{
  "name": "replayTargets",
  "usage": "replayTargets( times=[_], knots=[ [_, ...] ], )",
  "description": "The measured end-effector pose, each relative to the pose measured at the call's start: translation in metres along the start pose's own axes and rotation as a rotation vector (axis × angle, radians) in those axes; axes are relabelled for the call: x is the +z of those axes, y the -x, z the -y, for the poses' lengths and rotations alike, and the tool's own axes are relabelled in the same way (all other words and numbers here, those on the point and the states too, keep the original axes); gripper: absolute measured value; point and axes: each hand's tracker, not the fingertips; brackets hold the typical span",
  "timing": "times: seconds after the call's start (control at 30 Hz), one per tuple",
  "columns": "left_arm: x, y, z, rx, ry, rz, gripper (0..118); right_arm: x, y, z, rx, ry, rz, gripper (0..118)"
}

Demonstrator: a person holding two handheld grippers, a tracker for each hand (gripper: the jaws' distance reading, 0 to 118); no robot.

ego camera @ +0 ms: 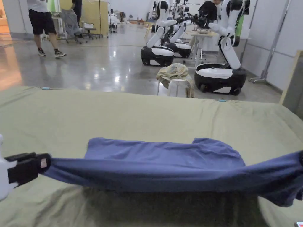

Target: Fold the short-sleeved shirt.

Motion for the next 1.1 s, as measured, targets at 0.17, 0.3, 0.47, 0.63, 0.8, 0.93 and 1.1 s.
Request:
replayTargets(
  times=[0.17, 0.3, 0.47, 0.63, 0.8, 0.93, 1.1],
  knots=[
    [0.032, 0.004, 0.069, 0.021, 0.117, -0.027, 8, 0.020, -0.016, 0.089, -0.026, 0.128, 0.036, 1],
    [0.030, 0.010, 0.103, 0.049, 0.239, -0.007, 8, 0.020, -0.027, 0.132, -0.020, 0.220, 0.086, 1],
    [0.028, 0.021, 0.115, 0.067, 0.255, -0.031, 19, 0.008, -0.033, 0.154, 0.000, 0.318, 0.114, 46],
    [0.054, 0.013, 0.104, -0.054, 0.097, -0.148, 58, 0.020, -0.035, 0.159, -0.021, 0.229, 0.127, 83],
    [0.098, -0.022, 0.075, -0.098, -0.197, -0.183, 58, 0.048, -0.005, 0.143, 0.060, -0.007, 0.095, 82],
    [0.119, -0.065, 0.056, -0.181, -0.338, -0.212, 58, 0.062, 0.033, 0.129, 0.128, -0.138, 0.025, 82],
    [0.124, -0.097, 0.062, -0.342, -0.382, -0.228, 49, 0.067, 0.077, 0.118, 0.213, -0.214, -0.074, 68]
  ],
)
